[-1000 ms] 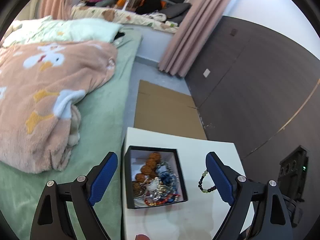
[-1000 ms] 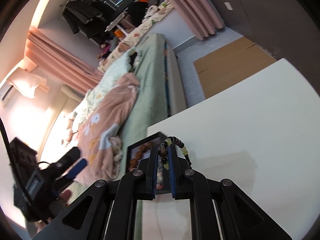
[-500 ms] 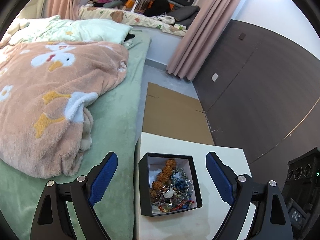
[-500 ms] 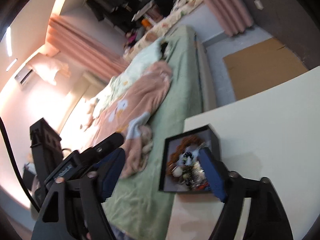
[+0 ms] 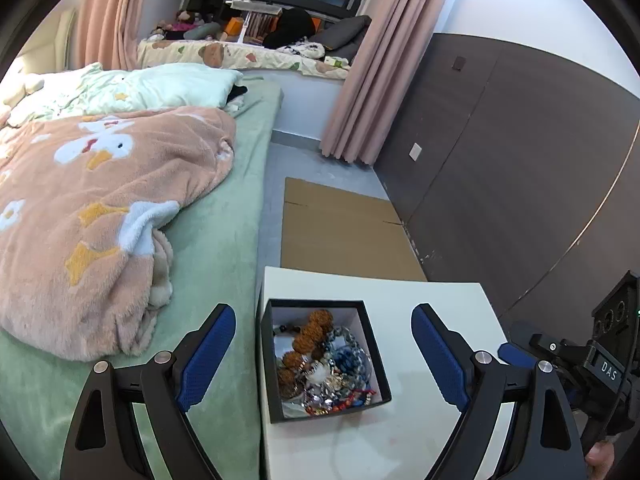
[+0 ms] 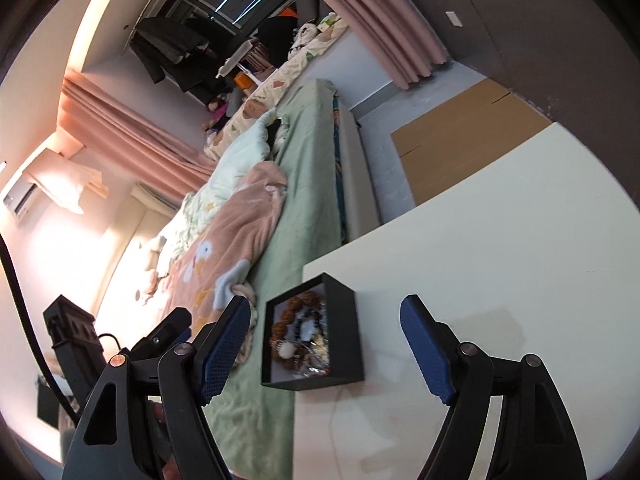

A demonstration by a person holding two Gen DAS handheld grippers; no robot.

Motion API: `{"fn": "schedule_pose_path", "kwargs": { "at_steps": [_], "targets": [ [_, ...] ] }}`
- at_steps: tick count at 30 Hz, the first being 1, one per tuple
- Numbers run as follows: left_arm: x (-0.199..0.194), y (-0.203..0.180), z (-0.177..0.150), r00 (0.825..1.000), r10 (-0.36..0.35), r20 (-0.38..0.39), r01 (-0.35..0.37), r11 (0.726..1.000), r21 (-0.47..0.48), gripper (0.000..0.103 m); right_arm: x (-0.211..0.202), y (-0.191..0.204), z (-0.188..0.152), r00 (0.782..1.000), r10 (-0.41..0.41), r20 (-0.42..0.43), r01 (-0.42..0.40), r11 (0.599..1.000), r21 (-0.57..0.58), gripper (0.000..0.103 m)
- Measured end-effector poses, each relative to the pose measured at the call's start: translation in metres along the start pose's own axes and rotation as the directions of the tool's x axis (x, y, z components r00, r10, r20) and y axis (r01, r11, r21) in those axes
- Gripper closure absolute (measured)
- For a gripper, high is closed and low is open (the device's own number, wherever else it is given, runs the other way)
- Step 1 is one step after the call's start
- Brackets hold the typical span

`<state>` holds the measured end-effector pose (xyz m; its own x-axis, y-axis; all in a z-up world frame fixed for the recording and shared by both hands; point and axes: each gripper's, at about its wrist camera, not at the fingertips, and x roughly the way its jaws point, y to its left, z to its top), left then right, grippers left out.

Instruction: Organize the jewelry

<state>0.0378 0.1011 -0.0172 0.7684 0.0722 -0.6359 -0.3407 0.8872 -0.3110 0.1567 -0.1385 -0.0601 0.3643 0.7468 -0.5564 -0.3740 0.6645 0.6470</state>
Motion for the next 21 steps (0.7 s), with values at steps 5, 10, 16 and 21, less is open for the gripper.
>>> {"fn": "schedule_pose_path", "kwargs": {
  "at_steps": [5, 10, 16, 21],
  "targets": [
    [-0.008, -0.019, -0.010, 1.000, 0.026, 0.013, -0.026, 0.998, 0.055, 0.013, -0.016, -0.004, -0.004, 0.999, -0.051, -0.007, 0.051, 0.998, -0.046, 0.025],
    [-0.018, -0.032, -0.015, 0.999, 0.018, 0.032, -0.020, 0.997, 0.071, 0.013, -0.034, -0.009, -0.008, 0.996, -0.088, 0.014, 0.089, 0.993, -0.073, 0.025],
    [-0.024, -0.049, -0.024, 0.999, -0.004, 0.043, 0.000, 0.995, 0.102, 0.013, -0.050, -0.020, -0.007, 0.992, -0.125, 0.004, 0.125, 0.988, -0.094, 0.025],
    [-0.021, -0.059, -0.036, 1.000, -0.028, 0.013, 0.026, 0.991, 0.135, 0.006, -0.058, -0.021, -0.012, 0.981, -0.193, -0.006, 0.189, 0.969, -0.159, 0.023]
  ]
}}
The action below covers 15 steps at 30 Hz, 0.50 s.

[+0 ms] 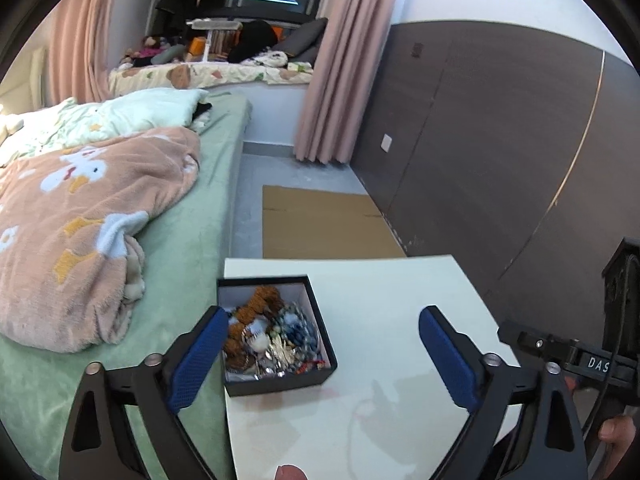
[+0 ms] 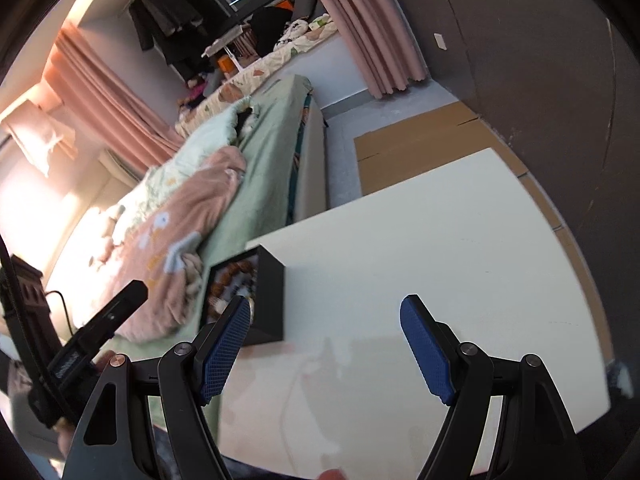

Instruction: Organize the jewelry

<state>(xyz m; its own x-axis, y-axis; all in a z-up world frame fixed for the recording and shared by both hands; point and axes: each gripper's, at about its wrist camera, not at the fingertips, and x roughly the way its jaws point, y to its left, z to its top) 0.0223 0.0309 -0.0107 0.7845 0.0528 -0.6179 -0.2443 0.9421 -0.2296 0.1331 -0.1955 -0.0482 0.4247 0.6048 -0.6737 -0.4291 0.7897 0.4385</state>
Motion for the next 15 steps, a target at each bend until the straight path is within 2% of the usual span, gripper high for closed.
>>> {"fn": "schedule_pose_path", "kwargs": {
  "at_steps": [1, 2, 3, 5, 15],
  "targets": [
    [0.000, -0.001, -0.001, 1.000, 0.000, -0.002, 0.000, 1.000, 0.003, 0.006, -0.001, 0.000, -0.001, 1.000, -0.010, -0.002, 0.009, 1.000, -0.009, 0.020],
    [0.001, -0.003, -0.003, 1.000, 0.001, -0.003, -0.001, 1.000, 0.009, 0.006, -0.002, -0.001, -0.002, 1.000, -0.022, -0.005, 0.022, 1.000, -0.020, 0.010],
    [0.000, -0.005, -0.004, 1.000, 0.005, 0.000, -0.005, 1.000, 0.019, 0.005, -0.003, -0.003, -0.003, 1.000, -0.030, -0.004, 0.030, 0.999, -0.029, 0.006],
    [-0.001, -0.008, -0.005, 1.000, 0.010, 0.013, -0.011, 0.999, 0.034, 0.000, -0.006, -0.005, -0.004, 0.999, -0.046, -0.001, 0.046, 0.998, -0.031, 0.006],
    [-0.005, -0.010, -0.004, 0.999, 0.014, 0.038, -0.015, 0.999, 0.035, 0.000, -0.015, -0.004, -0.003, 0.999, -0.051, -0.002, 0.050, 0.997, -0.053, 0.006]
  ]
}}
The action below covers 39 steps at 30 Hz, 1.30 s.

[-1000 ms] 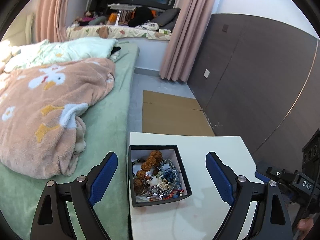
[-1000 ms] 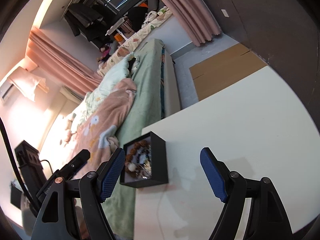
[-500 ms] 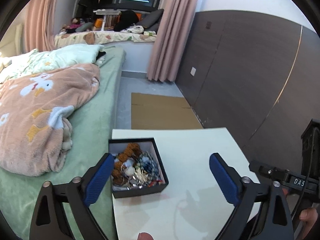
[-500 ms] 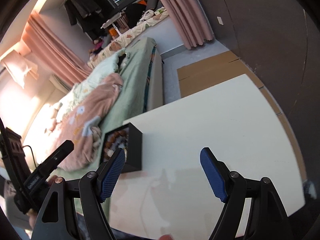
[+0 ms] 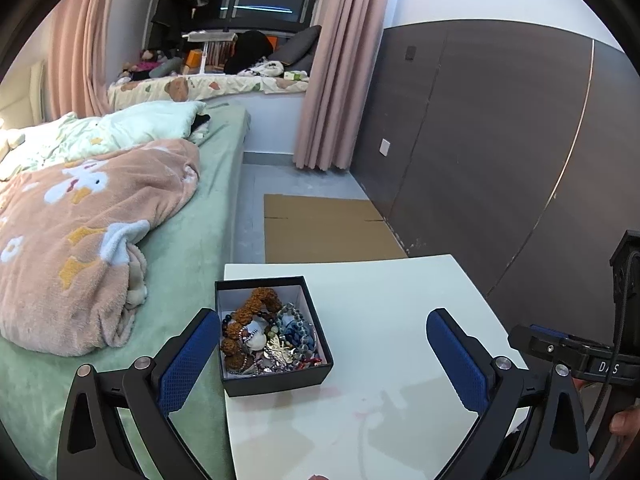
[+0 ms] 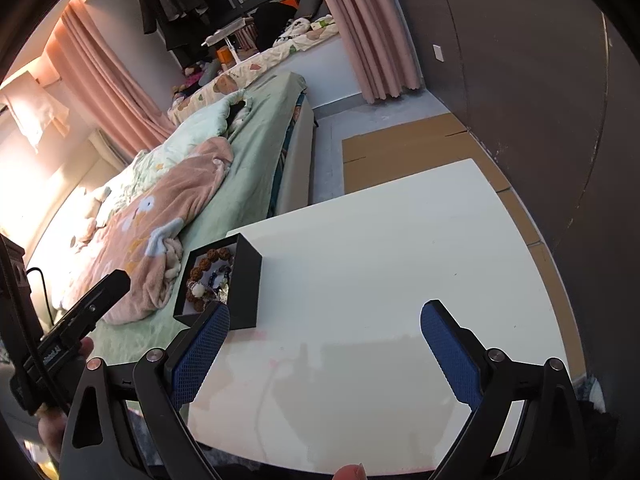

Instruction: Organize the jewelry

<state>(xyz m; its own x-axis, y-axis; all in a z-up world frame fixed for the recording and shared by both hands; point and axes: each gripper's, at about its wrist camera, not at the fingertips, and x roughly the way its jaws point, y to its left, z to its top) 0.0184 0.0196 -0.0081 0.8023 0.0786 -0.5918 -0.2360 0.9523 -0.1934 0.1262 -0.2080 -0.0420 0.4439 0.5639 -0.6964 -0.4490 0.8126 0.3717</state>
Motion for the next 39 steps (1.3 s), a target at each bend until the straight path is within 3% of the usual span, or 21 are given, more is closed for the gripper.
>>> {"fn": "schedule_pose_path", "kwargs": {
  "at_steps": [14, 39],
  "targets": [
    [-0.007, -0.001, 0.001, 1.000, -0.002, 0.020, 0.002, 1.000, 0.007, 0.000, -0.009, 0.016, -0.001, 1.000, -0.003, 0.014, 0.003, 0.999, -0.051, 0.006],
    [-0.011, -0.003, 0.000, 0.999, -0.004, 0.033, 0.004, 1.000, 0.009, 0.000, -0.016, 0.014, 0.002, 1.000, 0.003, 0.029, -0.002, 0.999, -0.035, 0.006]
  ]
}}
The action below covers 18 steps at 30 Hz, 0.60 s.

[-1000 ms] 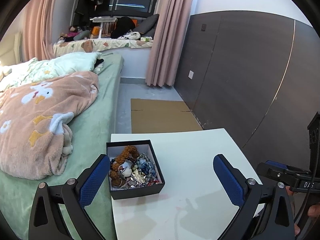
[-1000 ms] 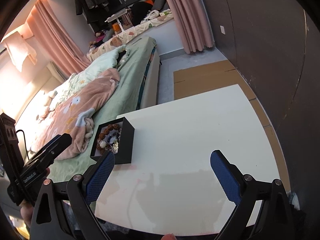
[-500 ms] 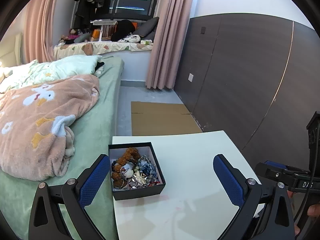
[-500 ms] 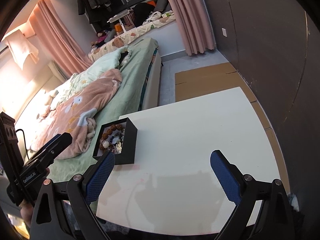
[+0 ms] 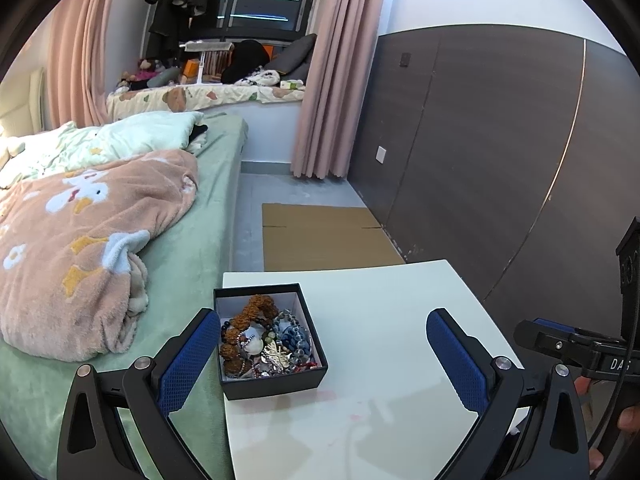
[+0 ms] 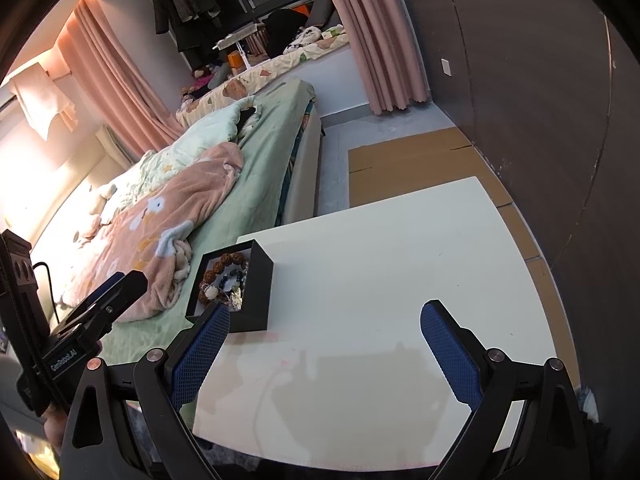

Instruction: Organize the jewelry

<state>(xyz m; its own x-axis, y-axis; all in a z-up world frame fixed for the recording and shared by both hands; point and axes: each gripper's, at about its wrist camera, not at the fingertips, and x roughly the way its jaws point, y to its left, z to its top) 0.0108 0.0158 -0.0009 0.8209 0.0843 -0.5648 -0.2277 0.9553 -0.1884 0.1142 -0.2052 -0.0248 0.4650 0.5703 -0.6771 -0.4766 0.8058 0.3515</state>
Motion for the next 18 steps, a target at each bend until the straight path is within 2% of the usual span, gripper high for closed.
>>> {"fn": "schedule_pose_path", "kwargs": {
  "at_steps": [18],
  "targets": [
    [-0.0013, -0.0010, 0.0003, 1.000, 0.002, 0.005, -0.002, 1.000, -0.004, 0.000, -0.0030, -0.0015, 0.0019, 1.000, 0.011, 0.006, -0.011, 1.000, 0.003, 0.006]
  ]
}}
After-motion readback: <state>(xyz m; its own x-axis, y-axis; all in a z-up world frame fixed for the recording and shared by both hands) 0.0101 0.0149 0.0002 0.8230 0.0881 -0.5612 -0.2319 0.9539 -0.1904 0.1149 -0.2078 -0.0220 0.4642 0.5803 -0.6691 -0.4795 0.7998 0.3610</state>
